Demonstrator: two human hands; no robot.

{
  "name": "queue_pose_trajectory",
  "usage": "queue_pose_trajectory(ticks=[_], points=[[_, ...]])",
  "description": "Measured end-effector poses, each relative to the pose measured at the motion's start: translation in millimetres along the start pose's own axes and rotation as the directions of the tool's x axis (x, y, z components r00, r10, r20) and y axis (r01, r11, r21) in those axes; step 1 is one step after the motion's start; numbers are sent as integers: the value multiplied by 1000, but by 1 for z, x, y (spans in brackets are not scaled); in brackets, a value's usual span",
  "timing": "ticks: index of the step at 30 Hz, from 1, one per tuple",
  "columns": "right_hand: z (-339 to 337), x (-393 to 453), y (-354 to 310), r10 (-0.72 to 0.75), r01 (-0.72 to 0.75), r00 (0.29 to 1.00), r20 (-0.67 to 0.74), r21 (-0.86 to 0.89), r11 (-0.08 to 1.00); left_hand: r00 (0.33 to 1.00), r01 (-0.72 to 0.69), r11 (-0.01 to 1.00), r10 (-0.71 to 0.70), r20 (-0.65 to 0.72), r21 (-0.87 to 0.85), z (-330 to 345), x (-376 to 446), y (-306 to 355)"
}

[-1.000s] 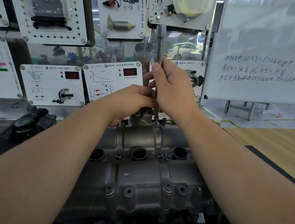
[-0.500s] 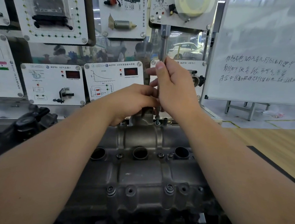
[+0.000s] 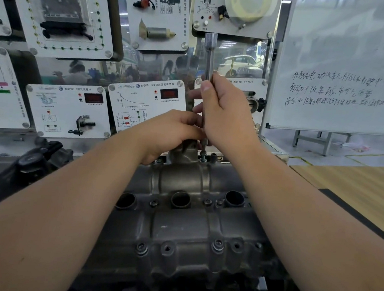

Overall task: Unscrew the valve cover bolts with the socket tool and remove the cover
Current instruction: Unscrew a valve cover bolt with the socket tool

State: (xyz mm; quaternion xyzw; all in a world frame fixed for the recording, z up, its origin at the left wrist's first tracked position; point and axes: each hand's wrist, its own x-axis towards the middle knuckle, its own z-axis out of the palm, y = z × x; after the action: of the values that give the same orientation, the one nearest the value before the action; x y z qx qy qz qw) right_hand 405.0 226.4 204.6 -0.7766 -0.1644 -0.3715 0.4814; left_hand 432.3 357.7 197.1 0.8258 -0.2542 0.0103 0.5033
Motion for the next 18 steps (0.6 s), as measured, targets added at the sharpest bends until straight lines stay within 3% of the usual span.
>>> queue_pose_trajectory(ticks=[8, 13, 18], points=[[1, 1, 3, -51, 51, 999, 12, -29, 998, 999, -36, 999, 36, 7, 39, 1, 1, -1], [2, 3, 5, 10, -8, 999, 45, -32, 999, 1000, -26, 997, 26, -2, 66, 0, 4, -4], [1, 2, 5, -31, 35, 998, 50, -65, 997, 992, 9, 979, -33, 118, 203, -4, 8, -8]])
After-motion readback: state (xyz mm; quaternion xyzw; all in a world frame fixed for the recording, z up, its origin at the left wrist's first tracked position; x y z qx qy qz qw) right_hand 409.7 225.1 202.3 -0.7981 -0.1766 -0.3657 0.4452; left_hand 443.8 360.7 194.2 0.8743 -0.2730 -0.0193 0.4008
